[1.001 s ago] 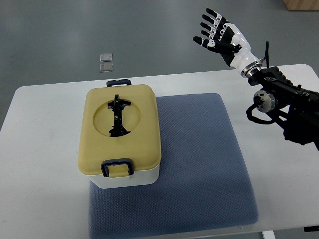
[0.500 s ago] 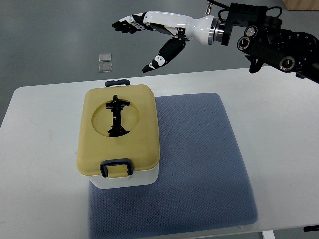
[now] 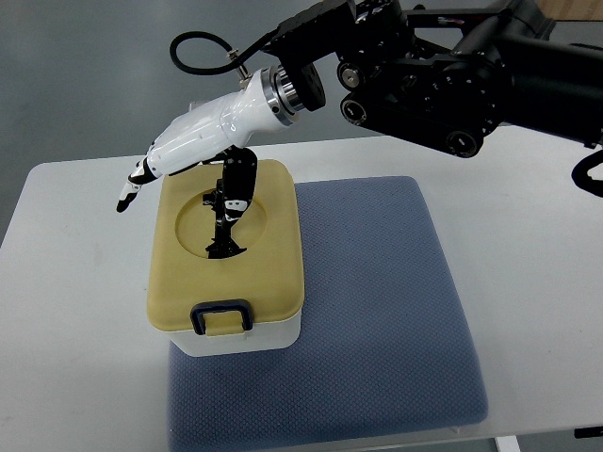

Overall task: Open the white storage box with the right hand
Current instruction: 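Lower the right hand and grasp the black handle on the yellow lid, then lift the yellow lid off the box and carry it over the mat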

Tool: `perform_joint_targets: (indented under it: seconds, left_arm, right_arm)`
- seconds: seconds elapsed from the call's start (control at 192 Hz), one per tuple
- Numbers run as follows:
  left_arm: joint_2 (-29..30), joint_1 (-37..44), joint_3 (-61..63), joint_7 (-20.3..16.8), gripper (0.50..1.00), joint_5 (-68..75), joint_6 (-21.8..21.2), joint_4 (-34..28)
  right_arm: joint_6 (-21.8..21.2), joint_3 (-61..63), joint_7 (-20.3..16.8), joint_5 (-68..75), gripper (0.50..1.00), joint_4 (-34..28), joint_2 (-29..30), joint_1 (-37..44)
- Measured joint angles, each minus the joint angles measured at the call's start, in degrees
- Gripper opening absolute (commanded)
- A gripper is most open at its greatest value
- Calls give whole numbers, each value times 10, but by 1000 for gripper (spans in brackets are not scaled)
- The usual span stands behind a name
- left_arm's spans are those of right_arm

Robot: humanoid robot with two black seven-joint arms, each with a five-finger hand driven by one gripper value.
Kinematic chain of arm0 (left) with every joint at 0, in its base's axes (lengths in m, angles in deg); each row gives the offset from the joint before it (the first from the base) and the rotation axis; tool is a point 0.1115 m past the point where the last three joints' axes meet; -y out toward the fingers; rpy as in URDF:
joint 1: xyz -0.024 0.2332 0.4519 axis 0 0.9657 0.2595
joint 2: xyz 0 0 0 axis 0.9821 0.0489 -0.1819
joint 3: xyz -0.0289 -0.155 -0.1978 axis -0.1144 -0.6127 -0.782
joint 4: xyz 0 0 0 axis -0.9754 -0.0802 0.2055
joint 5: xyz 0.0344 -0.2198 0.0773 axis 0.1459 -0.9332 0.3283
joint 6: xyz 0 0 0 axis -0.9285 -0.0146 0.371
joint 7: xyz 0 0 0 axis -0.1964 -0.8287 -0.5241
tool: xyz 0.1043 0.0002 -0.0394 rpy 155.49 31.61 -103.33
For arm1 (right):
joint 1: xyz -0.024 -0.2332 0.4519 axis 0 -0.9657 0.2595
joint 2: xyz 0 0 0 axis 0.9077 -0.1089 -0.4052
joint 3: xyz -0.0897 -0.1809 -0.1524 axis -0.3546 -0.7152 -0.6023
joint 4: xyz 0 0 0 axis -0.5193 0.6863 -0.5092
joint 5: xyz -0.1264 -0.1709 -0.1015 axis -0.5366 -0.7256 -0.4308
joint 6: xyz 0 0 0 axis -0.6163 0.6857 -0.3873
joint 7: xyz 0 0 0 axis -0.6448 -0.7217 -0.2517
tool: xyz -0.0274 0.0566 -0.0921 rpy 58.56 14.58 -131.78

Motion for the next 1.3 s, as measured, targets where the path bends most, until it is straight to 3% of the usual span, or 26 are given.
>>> perform_joint_targets:
  seconds: [0.151, 0.334, 0.584, 0.818, 1.016, 1.298]
  left_arm:
    - [0, 0, 0, 0, 1000, 0, 0, 0]
    - [0, 0, 0, 0, 1000, 0, 0, 0]
    - [0, 0, 0, 0, 1000, 0, 0, 0]
    - [0, 0, 0, 0, 1000, 0, 0, 0]
    - [0, 0, 0, 0, 1000, 0, 0, 0]
    - [0, 0, 0, 0, 1000, 0, 0, 0]
  right_arm:
    - [6, -13, 0, -43, 817, 4, 11, 1]
    - [16, -15, 0, -63, 764, 6, 8, -5]
    - [22, -15, 0, -70, 721, 6, 3, -8]
    - [20, -13, 0, -70, 584, 5, -5, -9]
    - [19, -13, 0, -69, 576, 5, -10, -9]
    - [20, -12, 0, -69, 509, 5, -6, -17]
